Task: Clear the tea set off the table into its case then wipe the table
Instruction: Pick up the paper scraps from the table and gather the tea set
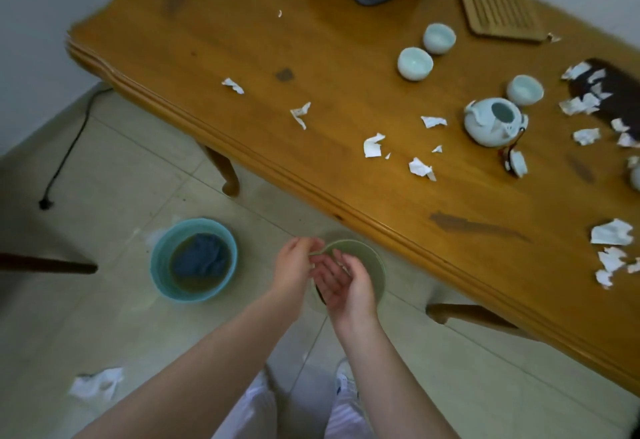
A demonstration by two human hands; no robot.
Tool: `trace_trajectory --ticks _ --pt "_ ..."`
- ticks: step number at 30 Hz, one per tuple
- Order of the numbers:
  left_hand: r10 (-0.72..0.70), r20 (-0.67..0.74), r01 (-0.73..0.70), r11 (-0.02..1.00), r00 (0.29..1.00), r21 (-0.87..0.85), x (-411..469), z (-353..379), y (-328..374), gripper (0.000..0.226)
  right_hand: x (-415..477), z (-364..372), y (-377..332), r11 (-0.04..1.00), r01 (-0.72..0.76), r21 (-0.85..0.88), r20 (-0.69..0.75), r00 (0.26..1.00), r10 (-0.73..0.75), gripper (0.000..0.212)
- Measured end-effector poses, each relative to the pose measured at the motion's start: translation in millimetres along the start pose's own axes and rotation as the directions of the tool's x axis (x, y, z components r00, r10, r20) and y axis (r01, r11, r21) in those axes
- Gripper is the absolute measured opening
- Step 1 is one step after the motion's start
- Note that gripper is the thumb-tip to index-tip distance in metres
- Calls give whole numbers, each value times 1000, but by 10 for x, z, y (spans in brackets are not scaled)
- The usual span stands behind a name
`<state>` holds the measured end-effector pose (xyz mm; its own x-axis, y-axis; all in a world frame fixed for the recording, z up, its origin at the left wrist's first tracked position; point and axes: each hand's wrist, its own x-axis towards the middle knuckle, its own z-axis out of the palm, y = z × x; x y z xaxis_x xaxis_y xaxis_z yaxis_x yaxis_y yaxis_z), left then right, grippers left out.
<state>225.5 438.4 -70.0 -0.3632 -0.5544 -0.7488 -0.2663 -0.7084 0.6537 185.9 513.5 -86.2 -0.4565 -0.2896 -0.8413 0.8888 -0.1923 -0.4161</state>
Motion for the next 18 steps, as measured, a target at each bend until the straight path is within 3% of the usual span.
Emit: trace_trajectory --ticks 4,9,12,15,18 --pt "100 133 -106 994 986 37 -214 -207 431 20 -337 292 -88 991 123 45 28 992 -125 21" --pt "284 319 -348 923 904 166 -199 -280 989 21 -577 677 -446 935 354 -28 83 933 -351 18" --pt "425 324 -514 815 845 270 -14 -273 1253 16 -602 888 -759 898 435 -68 112 898 -426 17" --pt "552 274 -609 631 788 481 283 -292 1514 22 -494 1108 -1002 840 489 -235 171 872 -459 15" --pt "609 176 -550 507 774 663 563 -339 1832 27 -287 1361 -1161 631 568 -529 307 821 -481 18"
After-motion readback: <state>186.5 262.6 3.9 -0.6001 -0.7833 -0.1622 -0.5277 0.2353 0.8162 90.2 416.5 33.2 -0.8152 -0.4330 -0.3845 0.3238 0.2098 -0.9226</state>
